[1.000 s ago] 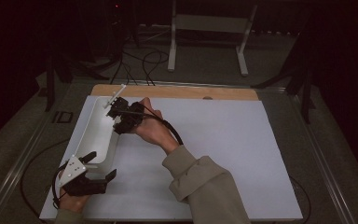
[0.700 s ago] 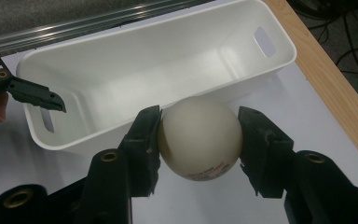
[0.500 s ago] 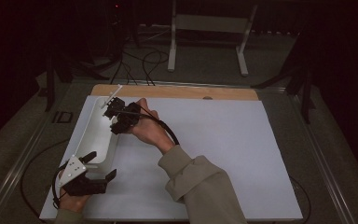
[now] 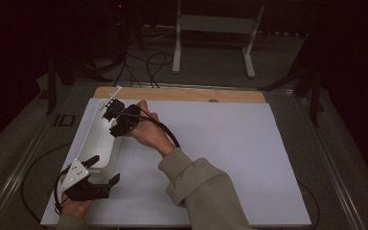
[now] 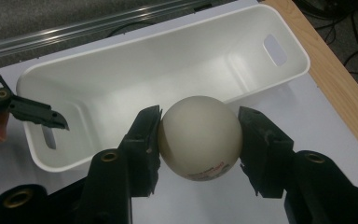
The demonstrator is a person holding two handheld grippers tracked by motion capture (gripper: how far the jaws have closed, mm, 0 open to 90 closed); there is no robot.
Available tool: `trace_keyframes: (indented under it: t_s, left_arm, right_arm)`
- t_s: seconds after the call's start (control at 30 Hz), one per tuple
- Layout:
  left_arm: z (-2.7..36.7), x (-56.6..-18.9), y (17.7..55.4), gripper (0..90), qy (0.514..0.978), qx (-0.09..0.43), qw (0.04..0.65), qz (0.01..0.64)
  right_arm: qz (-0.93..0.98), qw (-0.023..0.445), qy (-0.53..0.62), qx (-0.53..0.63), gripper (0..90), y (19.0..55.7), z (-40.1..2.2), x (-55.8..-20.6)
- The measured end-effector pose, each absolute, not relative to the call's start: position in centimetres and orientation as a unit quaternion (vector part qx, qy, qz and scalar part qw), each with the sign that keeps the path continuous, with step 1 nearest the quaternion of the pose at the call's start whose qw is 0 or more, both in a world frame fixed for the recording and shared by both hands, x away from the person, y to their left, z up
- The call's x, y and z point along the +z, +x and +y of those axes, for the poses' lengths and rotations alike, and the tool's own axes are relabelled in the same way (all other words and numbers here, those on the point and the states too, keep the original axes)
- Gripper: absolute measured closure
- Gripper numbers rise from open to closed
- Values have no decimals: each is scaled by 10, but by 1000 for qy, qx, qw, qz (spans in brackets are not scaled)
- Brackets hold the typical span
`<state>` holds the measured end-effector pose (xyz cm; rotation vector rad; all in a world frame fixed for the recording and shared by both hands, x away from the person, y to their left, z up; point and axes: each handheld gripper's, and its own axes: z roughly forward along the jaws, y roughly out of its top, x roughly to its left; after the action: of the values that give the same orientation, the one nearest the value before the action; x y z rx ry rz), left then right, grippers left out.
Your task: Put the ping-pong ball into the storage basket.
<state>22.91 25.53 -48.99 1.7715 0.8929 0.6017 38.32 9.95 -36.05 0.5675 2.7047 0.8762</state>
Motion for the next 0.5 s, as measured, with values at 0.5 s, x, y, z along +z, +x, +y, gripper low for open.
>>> trace_keyframes:
  t_s: [0.5]
  left_arm:
    - [254, -490, 230, 33, 734, 248, 510, 372]
  right_arm:
    - [926, 120, 192, 302, 504, 384, 109, -361]
